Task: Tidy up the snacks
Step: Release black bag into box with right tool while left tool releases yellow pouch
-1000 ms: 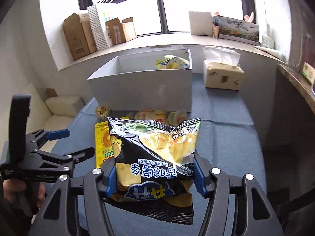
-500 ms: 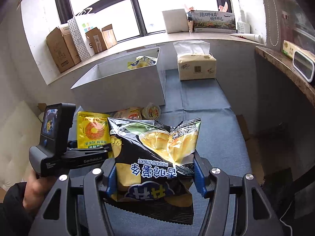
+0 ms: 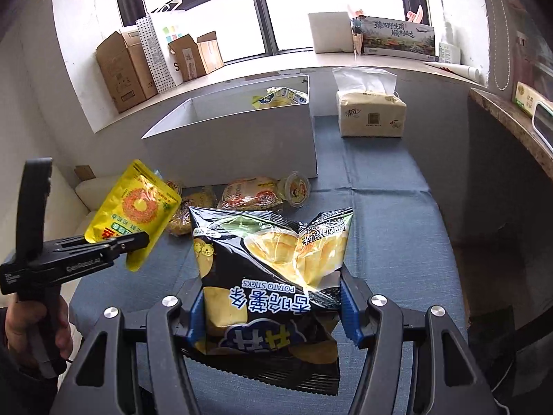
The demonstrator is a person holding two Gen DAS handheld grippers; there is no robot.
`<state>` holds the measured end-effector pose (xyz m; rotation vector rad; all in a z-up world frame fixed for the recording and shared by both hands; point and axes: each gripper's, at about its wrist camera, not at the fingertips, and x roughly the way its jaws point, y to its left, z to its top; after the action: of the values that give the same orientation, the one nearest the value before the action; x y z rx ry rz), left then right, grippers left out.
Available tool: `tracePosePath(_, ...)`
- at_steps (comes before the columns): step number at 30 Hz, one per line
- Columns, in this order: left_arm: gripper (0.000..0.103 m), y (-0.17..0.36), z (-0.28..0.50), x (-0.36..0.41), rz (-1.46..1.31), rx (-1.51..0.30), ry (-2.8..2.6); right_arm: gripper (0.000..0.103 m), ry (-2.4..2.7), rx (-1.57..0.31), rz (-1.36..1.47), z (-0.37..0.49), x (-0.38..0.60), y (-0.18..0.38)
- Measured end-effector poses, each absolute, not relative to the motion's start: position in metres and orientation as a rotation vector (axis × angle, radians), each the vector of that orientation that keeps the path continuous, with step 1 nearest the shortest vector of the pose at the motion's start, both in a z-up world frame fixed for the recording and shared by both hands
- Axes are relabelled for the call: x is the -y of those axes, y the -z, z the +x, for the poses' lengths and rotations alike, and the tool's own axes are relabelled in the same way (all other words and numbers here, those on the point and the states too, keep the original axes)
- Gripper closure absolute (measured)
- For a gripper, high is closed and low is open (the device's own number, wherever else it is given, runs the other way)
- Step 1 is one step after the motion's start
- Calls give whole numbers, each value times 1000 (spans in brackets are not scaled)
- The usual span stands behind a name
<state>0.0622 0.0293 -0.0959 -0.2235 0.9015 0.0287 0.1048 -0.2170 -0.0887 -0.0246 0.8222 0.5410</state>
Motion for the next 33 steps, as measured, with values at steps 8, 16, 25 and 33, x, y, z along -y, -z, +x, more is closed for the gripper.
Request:
tracePosePath(8, 74, 36, 90, -44, -196, -789, -19, 37, -643, -763, -55, 129, 178, 63)
tracePosePath(16, 74, -3, 182, -69, -146, -720, -22, 37, -691, -701, -11, 239, 122, 22)
tracePosePath(25, 64, 18, 260, -94, -105, -785, -20, 29, -684, -772, 52, 344, 75, 18)
tracePosePath(33, 0, 22, 246, -100, -81, -733, -72, 0, -657, -774, 175, 345, 92, 16)
